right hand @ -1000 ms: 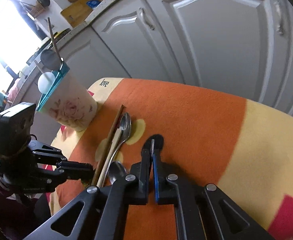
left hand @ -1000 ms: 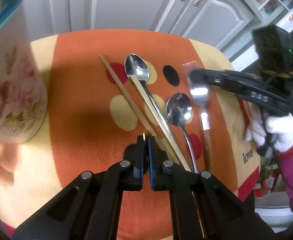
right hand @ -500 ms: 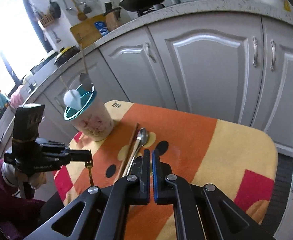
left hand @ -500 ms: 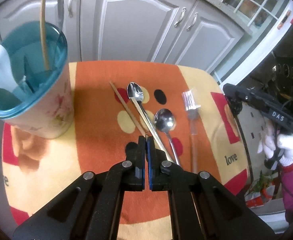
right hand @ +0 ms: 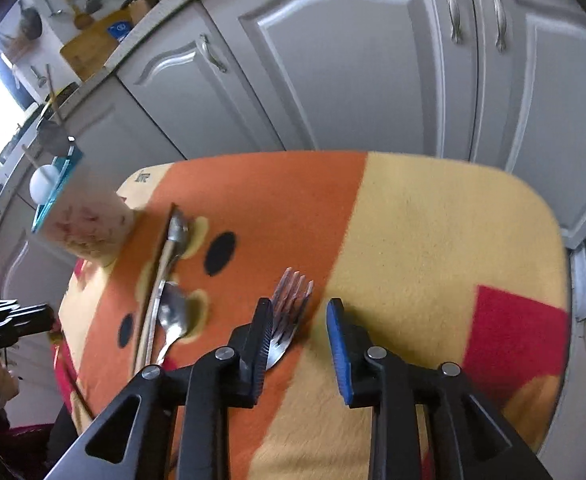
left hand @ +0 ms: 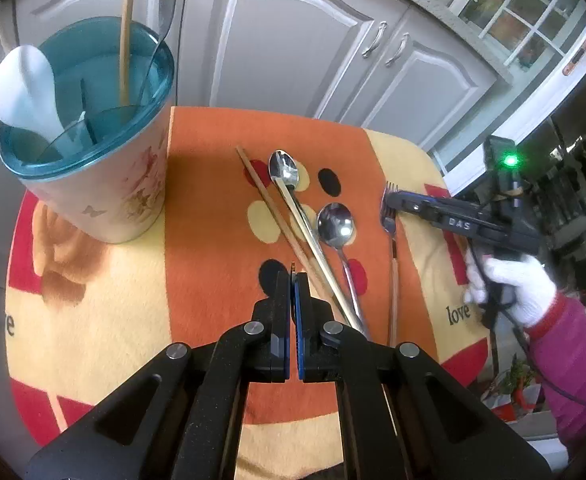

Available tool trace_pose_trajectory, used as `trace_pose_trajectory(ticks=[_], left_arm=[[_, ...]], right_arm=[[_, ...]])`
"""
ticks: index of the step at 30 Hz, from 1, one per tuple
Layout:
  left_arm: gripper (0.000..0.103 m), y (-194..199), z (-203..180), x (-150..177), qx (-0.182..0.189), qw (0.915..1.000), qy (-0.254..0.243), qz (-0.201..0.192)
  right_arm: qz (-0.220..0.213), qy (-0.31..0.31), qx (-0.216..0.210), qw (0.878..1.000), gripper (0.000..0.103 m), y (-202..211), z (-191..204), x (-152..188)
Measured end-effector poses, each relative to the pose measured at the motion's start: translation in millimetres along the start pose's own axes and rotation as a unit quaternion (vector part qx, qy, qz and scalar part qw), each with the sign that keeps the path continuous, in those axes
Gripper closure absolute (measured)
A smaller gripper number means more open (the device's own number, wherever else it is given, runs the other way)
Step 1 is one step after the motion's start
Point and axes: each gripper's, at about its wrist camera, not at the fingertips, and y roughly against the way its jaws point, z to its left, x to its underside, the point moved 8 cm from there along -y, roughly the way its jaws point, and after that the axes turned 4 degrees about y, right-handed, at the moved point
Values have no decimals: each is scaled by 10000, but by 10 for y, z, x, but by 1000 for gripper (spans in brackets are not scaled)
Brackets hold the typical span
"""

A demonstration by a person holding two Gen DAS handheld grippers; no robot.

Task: Organize utensils
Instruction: 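Lift the spoon and fork and carry them over the cup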

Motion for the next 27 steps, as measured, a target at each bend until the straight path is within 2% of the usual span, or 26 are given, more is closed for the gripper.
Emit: trace_pose_trajectory(ticks=[1,3,4,5,9,21,27], left_arm=[[103,3,11,7,-5,10000,19,18],[103,-9,20,4,-15,10000,50,48],[103,-11,30,5,-24,10000,64,53],[103,-12,35,-4,-28,9999,87,52],[103,28,3,-53,24,9999,98,-14],[103,637,62,-305,15,9977,77,-670],[103,937,196,-445,-93,9953,132,-952]], right_arm=[[-122,65,-77,9999,77,0,9,-25],[-101,149,-225,9996,78,-43,43,-51],[-78,166,-250,9995,93,-54,63,-60],[-68,175,-308,9993,98,-56,93,-69],[-128,345,-321,9988,99,104,259,-79],[-1074,1125,-168,9877,101,1163,937,-396],[-1310,1377,-272,9814,101,1378,1257,-622]])
